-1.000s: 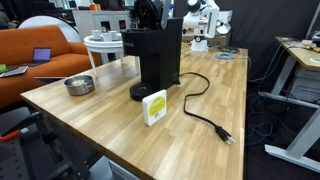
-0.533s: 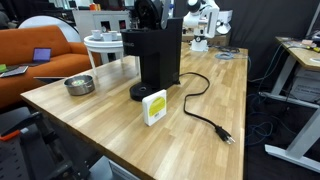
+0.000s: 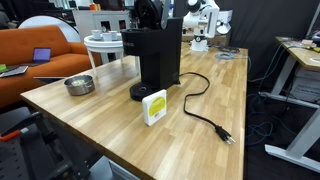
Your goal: Close the coffee maker
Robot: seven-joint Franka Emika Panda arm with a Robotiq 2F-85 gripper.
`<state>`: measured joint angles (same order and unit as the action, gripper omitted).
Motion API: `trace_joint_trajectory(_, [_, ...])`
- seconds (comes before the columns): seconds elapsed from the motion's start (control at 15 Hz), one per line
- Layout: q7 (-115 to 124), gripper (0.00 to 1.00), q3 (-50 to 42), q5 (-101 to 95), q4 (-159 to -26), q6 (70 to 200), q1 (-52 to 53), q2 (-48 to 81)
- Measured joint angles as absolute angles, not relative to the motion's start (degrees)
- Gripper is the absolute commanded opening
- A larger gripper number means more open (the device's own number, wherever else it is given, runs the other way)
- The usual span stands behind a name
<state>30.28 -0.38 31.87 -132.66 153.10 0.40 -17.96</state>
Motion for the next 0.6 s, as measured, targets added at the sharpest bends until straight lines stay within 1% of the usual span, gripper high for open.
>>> trace_joint_trajectory(0.6, [30.5, 1.00, -0.3, 37.3, -131.8, 154.8, 1.6, -17.5])
